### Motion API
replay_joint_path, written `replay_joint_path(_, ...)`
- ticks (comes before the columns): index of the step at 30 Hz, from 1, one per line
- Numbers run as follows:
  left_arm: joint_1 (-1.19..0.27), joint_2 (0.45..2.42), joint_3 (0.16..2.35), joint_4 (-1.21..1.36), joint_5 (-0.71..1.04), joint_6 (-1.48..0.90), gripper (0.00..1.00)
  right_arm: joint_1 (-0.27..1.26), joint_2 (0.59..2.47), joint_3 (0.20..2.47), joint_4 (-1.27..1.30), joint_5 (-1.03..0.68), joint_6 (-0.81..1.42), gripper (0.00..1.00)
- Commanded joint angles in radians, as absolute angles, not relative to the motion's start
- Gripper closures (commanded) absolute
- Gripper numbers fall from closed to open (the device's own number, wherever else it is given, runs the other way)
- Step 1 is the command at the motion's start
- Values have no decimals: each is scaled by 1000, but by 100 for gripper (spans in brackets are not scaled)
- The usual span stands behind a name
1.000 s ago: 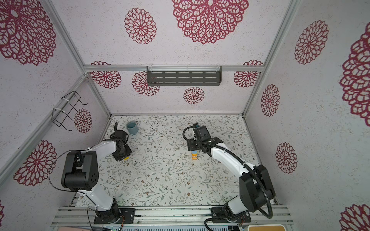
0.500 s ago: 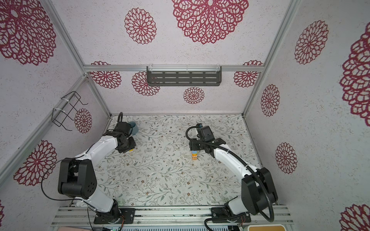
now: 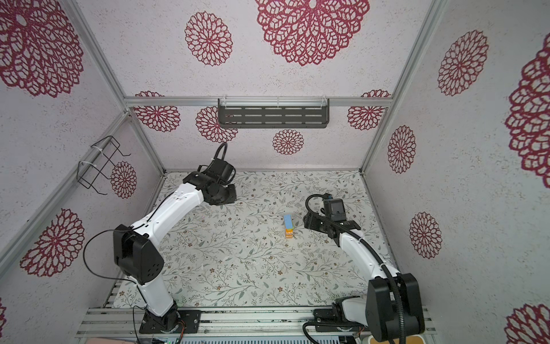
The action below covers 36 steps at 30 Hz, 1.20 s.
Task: Build the wood block tower
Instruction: 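Carry the yellow block with the left gripper toward the stack while the right gripper withdraws, then lower the yellow block against the light blue block with the left gripper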
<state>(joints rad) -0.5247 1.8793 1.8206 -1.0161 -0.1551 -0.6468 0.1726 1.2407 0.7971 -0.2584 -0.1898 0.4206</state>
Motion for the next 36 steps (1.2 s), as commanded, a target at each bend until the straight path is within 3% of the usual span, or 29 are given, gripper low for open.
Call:
replay_joint_path(1,-592,1972,1955,-1115,-191,-644,74,139,1184,781,-201,-224,455,30)
replay_joint_path(12,-739,2239,2367,-1245,-177,-708,74,57,1172,675,-58,-269,536,30)
replay_joint_path(36,-911,2335,2425,-1100,-212,-1037,71,51,1136,617,0,-294,582,29)
